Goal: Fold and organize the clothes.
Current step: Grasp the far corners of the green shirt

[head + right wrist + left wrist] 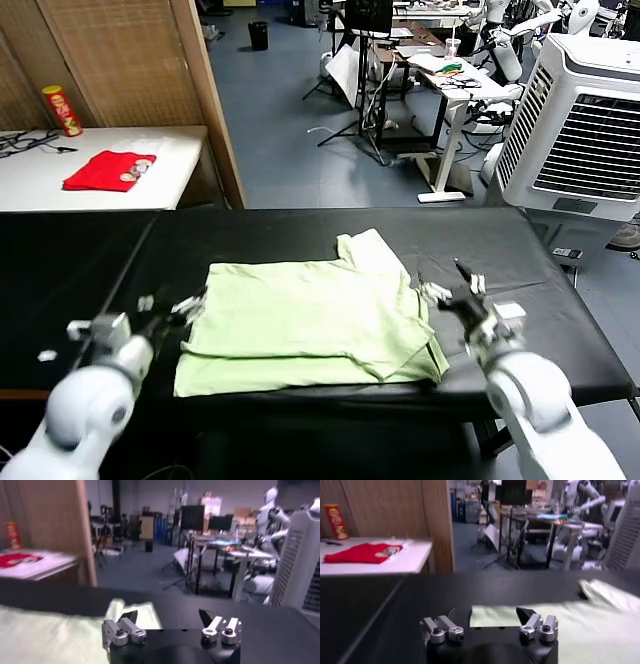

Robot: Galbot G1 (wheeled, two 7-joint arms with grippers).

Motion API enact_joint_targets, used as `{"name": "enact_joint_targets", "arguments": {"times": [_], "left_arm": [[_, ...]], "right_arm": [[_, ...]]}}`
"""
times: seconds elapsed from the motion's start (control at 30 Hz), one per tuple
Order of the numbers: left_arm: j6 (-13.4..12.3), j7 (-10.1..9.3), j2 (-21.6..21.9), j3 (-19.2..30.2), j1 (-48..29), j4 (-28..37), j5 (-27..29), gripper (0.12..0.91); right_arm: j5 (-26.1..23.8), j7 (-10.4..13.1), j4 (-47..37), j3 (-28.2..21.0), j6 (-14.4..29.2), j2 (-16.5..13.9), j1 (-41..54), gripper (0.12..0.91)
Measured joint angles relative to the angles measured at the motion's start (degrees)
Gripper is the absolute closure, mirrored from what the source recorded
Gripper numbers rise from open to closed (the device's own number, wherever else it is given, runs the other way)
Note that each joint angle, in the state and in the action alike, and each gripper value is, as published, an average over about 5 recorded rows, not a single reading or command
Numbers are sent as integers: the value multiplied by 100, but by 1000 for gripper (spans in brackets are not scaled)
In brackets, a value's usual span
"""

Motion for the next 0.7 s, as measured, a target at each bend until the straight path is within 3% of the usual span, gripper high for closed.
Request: {"name": "enact_joint_targets", "arguments": {"times": [0.2,0.37,0.5,0.7], "left_arm": [[169,71,-114,687,-1253,1254,-187,232],[348,97,-161,958,-1803,2003,-241,232],[560,115,-174,1002,-1929,2326,-337,232],[727,235,-143,1029,-1904,2437,-399,232]], "right_arm": [[168,-97,-1274,-589,-138,214,1091,227],[272,-287,-2140,-956,-354,384,1731,227],[330,-406,-2675,-1107,-560,559,2066,227],[172,-638,-3192,-1221,-460,811,2315,227]]}}
